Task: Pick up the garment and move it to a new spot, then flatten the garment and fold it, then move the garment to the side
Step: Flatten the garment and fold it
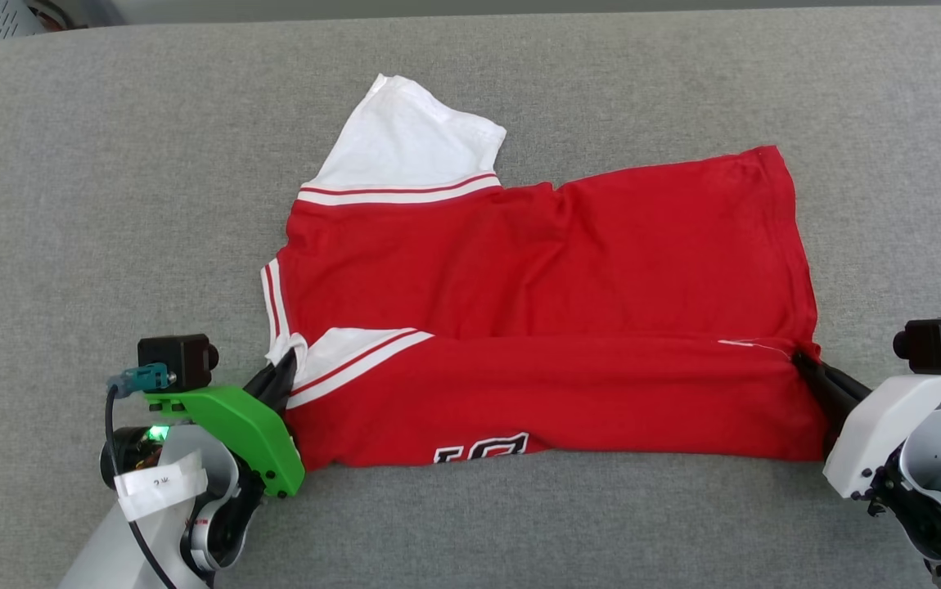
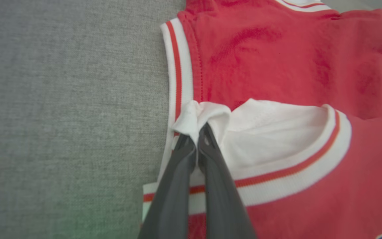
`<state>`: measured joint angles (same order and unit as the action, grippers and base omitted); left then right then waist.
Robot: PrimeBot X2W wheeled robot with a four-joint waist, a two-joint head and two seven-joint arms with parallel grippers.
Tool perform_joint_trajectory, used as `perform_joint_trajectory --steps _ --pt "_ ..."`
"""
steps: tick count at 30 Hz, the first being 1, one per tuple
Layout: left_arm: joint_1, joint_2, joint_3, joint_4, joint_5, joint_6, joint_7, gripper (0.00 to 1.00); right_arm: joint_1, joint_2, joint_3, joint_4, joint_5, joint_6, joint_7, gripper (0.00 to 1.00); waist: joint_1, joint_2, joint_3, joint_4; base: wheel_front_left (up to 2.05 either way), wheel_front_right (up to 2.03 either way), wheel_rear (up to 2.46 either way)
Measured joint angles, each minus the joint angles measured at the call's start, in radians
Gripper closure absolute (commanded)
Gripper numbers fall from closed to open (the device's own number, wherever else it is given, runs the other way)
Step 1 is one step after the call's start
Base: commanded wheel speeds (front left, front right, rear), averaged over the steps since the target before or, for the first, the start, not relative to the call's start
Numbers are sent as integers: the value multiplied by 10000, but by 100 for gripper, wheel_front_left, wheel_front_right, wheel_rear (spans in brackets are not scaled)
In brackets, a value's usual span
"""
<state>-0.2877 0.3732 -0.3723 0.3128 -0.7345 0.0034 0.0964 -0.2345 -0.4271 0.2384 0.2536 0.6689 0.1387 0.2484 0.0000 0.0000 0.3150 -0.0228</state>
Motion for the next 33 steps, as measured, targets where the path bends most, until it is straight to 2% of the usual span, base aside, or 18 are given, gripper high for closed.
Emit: perform_joint_trajectory --steps 1,2,3,4,5,8,11,13,17,24,29,33 --pt "-58 -13 -13 109 -31 -63 -10 98 -40 -2 58 105 69 0 -73 100 0 0 -5 6 0 0 0" --pt "-113 -52 -2 268 -69 -125 -86 76 -92 -4 138 224 163 0 -163 100 0 0 -22 13 0 0 0" --pt "-151 -100 4 393 -148 -192 -90 54 -133 -21 219 326 213 0 -276 78 0 0 -48 19 0 0 0" --pt "-189 -132 -13 504 -188 -259 -77 14 -146 -25 228 431 228 0 -470 55 0 0 -81 24 0 0 0" --pt "-218 -153 0 589 -205 -261 -90 0 -146 -25 257 523 230 0 -621 0 0 0 -120 30 0 0 0" --pt "-227 -232 38 704 -236 -259 -272 0 -144 4 368 671 196 0 -1302 0 0 0 -290 47 0 0 0" --pt "-206 -209 186 725 -232 -115 -562 0 -136 42 213 631 -105 0 -2535 0 0 0 -536 54 0 0 0" --pt "-116 35 336 616 -224 96 -646 0 -119 96 -2 497 -527 0 -3511 0 0 0 -808 47 0 0 0" --pt "148 447 454 230 -219 391 -288 0 42 242 -550 240 -1285 0 -4217 0 0 0 -1188 23 0 0 0" --pt "704 1402 343 -1384 -593 633 1818 0 1049 897 -1496 -777 -2309 0 -4142 0 0 0 -1783 -22 0 0 0" --pt "1271 1902 247 -2510 -1404 1310 4088 0 1581 1453 -1942 -1653 -2729 0 -3636 0 0 0 -1824 -111 0 0 0" --pt "1448 2027 190 -3010 -1634 1860 4869 0 1674 1707 -2088 -2107 -2798 0 -3382 0 0 0 -1593 -188 0 0 0"
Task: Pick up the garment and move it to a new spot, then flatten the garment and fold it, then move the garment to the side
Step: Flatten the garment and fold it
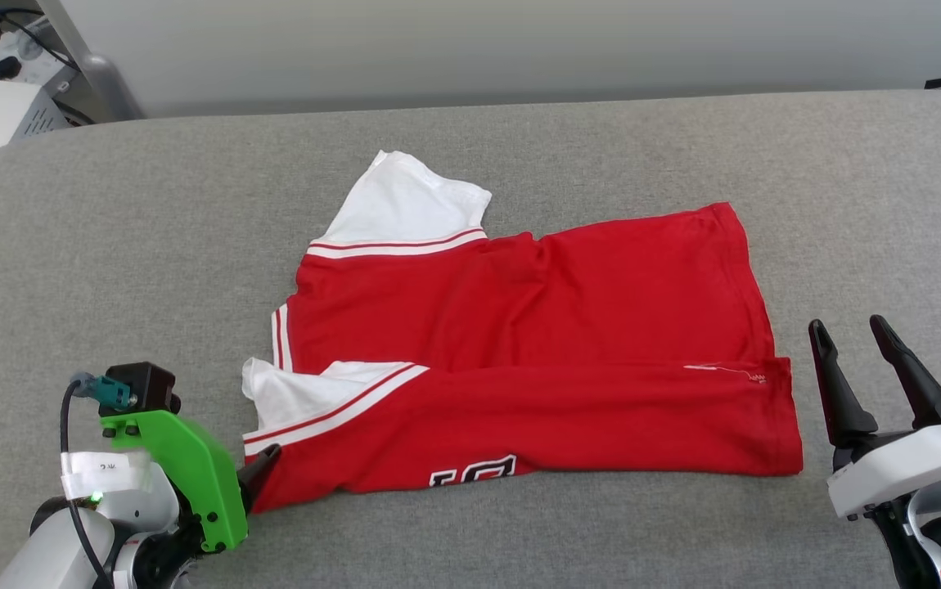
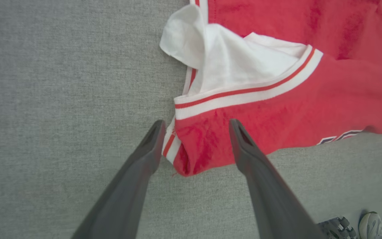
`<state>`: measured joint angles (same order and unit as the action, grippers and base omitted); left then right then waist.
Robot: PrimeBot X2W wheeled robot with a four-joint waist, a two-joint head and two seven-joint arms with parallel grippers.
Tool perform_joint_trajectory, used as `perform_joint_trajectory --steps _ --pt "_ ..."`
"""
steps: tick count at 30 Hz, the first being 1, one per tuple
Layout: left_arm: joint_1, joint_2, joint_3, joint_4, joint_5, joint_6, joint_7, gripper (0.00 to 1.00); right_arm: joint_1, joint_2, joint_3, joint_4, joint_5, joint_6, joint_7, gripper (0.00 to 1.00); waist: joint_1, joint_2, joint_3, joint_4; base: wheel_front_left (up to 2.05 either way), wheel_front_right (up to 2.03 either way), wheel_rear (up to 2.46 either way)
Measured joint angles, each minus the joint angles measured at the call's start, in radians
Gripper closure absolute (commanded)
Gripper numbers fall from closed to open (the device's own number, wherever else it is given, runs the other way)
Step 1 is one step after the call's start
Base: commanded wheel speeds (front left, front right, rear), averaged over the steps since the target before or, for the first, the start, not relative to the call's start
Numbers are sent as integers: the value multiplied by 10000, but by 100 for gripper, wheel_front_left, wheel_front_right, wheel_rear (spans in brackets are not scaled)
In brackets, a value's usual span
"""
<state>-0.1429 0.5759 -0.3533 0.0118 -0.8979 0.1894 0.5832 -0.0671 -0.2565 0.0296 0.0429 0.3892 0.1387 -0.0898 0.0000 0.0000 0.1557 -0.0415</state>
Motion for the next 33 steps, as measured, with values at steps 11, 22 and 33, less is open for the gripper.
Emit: perform_joint_trajectory --steps 11,22,33 --pt "-259 -182 -453 932 -15 257 660 13 -5 104 -56 -290 40 0 249 0 0 0 791 -282 0 0 0" --pt "-578 -454 -552 1415 -157 -270 403 100 42 -163 -351 -174 803 0 1066 0 0 0 697 -305 0 0 0" --pt "-256 -71 -412 -589 449 123 -104 100 12 -1298 343 148 2084 0 6307 0 0 0 605 145 0 0 0"
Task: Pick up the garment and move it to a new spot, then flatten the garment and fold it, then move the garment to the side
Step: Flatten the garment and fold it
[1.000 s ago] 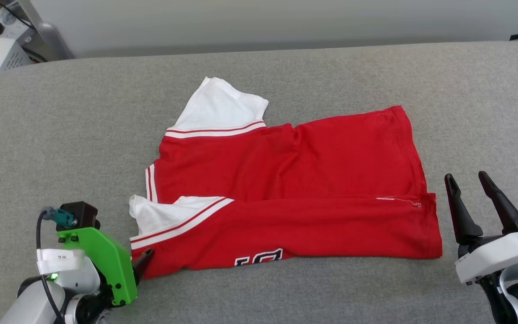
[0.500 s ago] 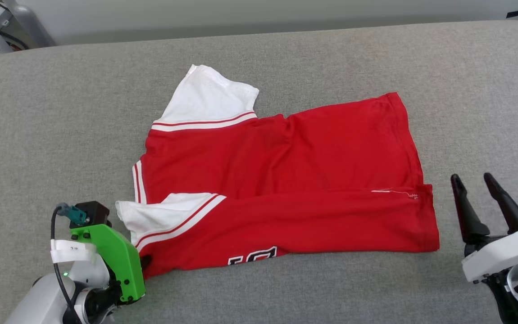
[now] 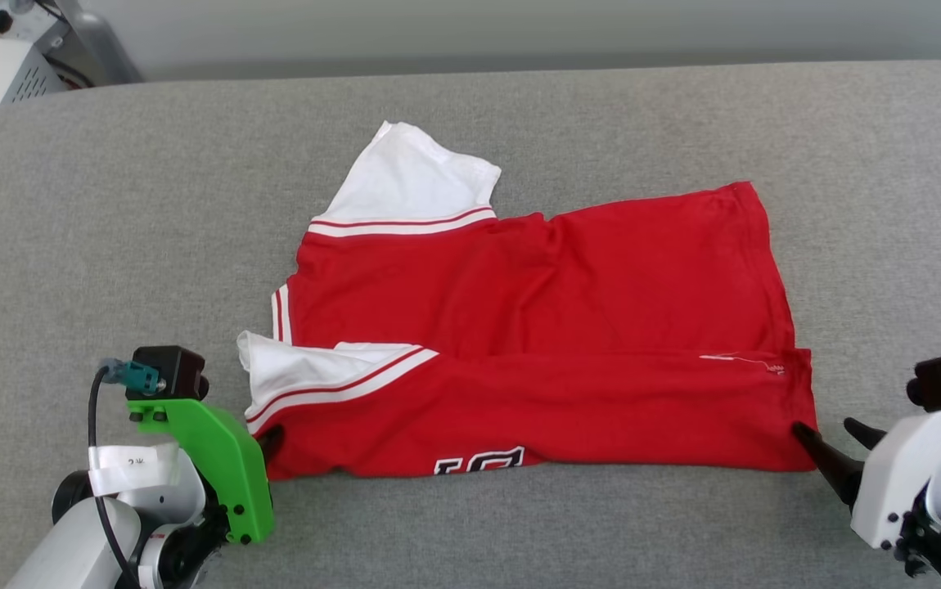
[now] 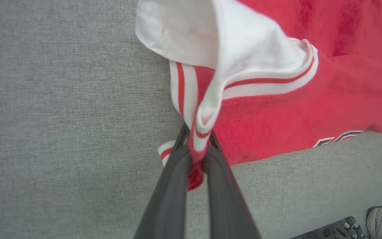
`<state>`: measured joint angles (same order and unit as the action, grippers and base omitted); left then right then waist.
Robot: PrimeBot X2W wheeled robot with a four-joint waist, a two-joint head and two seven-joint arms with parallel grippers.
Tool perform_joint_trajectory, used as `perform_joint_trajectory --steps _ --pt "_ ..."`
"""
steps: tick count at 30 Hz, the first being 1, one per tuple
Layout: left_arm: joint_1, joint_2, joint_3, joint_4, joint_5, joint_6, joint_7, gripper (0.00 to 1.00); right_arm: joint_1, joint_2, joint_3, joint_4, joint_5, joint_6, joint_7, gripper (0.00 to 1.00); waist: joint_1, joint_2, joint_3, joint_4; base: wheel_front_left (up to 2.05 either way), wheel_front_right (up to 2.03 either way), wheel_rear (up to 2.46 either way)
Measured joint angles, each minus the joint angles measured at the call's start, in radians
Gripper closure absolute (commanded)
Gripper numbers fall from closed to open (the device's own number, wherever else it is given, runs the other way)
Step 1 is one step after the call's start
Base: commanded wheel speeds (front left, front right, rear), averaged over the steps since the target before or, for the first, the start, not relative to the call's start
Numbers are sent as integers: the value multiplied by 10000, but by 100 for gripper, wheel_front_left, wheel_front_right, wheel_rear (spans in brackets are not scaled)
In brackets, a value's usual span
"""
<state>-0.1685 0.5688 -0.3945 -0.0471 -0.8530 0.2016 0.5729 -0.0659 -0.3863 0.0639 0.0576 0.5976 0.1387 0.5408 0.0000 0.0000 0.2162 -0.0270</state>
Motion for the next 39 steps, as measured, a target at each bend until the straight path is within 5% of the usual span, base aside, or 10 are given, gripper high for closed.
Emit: perform_joint_trajectory --steps 8,9,11,22,31,39 --pt "-209 -94 -184 -416 119 67 -19 100 -941 -119 888 1116 520 -79 1024 0 0 0 531 241 0 0 0" --pt "-210 -115 -188 -410 119 67 -75 100 -1000 -173 1005 1202 631 -86 1183 52 1 0 579 278 0 0 0" --pt "-209 -142 -194 -407 119 67 -102 100 -1088 -253 1110 1246 756 -88 1248 100 0 0 647 331 0 0 0" --pt "-99 -104 -100 -637 94 67 -307 100 -1096 -282 1024 901 1026 -84 1072 100 1 0 158 275 0 0 0" --pt "1247 424 148 -1469 -23 556 -173 100 265 -169 493 -255 928 -84 1488 100 1 0 -839 150 0 0 0" --pt "2493 493 81 -1618 -587 761 21 100 1671 627 -324 -669 625 -84 1998 100 0 0 -1523 81 0 0 0"
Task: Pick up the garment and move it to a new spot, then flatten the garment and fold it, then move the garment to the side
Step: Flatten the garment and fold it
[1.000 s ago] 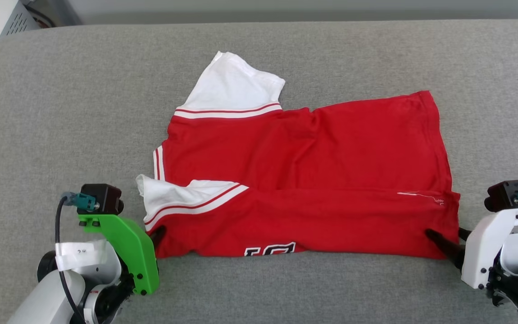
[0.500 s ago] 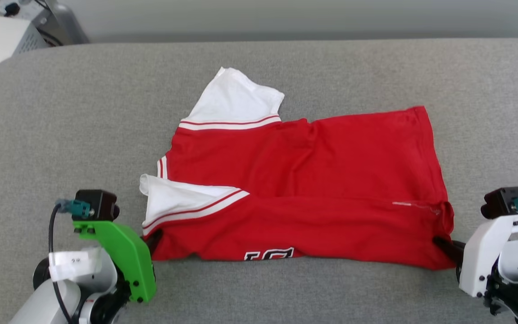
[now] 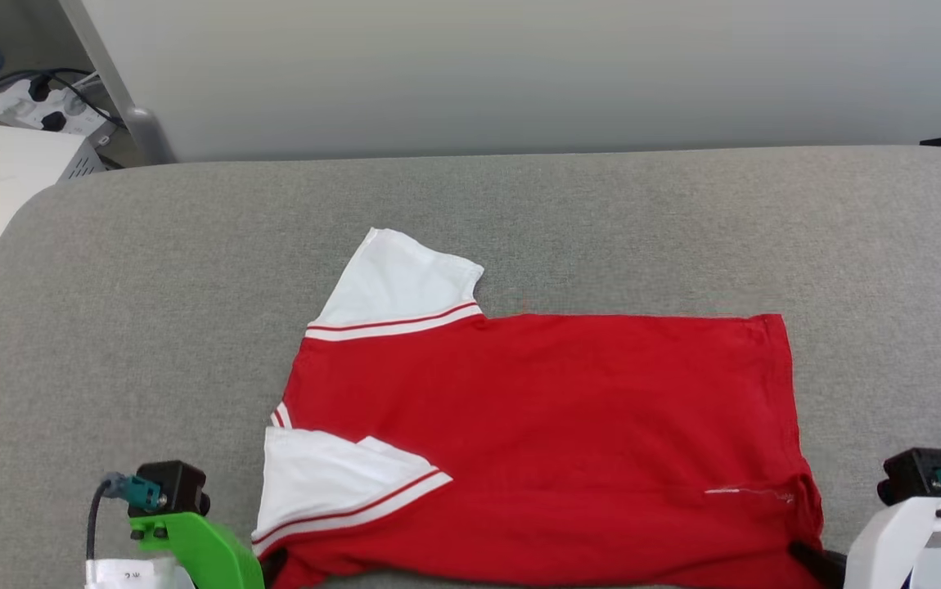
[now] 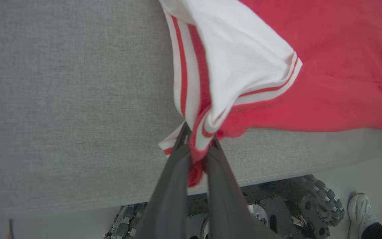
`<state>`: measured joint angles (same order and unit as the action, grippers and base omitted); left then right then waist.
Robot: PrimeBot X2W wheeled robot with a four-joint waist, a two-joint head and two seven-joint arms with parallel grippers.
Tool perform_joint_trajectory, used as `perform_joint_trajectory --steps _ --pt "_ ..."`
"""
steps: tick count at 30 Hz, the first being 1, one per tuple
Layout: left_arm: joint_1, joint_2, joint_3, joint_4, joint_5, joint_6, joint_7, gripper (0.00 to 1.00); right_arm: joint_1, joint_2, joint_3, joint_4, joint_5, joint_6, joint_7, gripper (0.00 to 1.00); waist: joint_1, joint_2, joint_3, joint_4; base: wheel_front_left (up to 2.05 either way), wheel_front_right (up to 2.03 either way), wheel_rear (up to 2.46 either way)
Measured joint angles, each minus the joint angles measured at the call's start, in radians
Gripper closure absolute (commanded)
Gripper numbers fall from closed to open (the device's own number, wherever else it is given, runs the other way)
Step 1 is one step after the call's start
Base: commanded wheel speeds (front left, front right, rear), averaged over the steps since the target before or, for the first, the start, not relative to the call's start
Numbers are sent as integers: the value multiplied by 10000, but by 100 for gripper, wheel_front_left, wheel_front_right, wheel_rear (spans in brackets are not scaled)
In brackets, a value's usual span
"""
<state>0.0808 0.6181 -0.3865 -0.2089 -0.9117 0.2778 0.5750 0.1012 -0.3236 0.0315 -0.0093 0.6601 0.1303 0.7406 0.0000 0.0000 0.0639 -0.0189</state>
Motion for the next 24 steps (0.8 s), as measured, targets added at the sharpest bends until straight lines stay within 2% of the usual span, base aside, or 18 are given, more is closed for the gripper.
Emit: perform_joint_trajectory --steps 5,6,7,8,10,15,21,24 --pt "123 -410 -140 842 -196 -176 -174 100 267 389 -77 412 -94 0 -140 100 0 0 29 33 0 0 0" --pt "116 -481 -163 1034 -196 -234 -301 100 266 424 -77 485 -96 0 -314 77 0 0 53 32 0 0 0" --pt "105 -587 -146 1204 -203 -274 -426 100 266 472 -73 554 -88 0 -462 28 0 0 77 32 0 0 0" --pt "98 -656 -157 1348 -224 -293 -460 80 266 514 -67 610 -88 0 -591 0 0 0 86 37 0 0 0" --pt "97 -767 -196 1590 -222 -360 -552 0 266 583 -21 652 -84 0 -957 0 0 0 81 36 0 0 0" --pt "-58 -826 -151 1720 63 -520 -1198 0 265 648 -111 428 -414 0 -2562 0 0 0 -22 76 0 0 0" --pt "-623 -834 31 1601 884 -696 -2591 0 180 1028 -439 -207 -1718 0 -5124 0 0 0 -187 125 0 0 0" --pt "-897 -874 69 1530 1371 -694 -3227 0 162 1252 -591 -502 -2378 0 -6011 0 0 0 -193 90 0 0 0"
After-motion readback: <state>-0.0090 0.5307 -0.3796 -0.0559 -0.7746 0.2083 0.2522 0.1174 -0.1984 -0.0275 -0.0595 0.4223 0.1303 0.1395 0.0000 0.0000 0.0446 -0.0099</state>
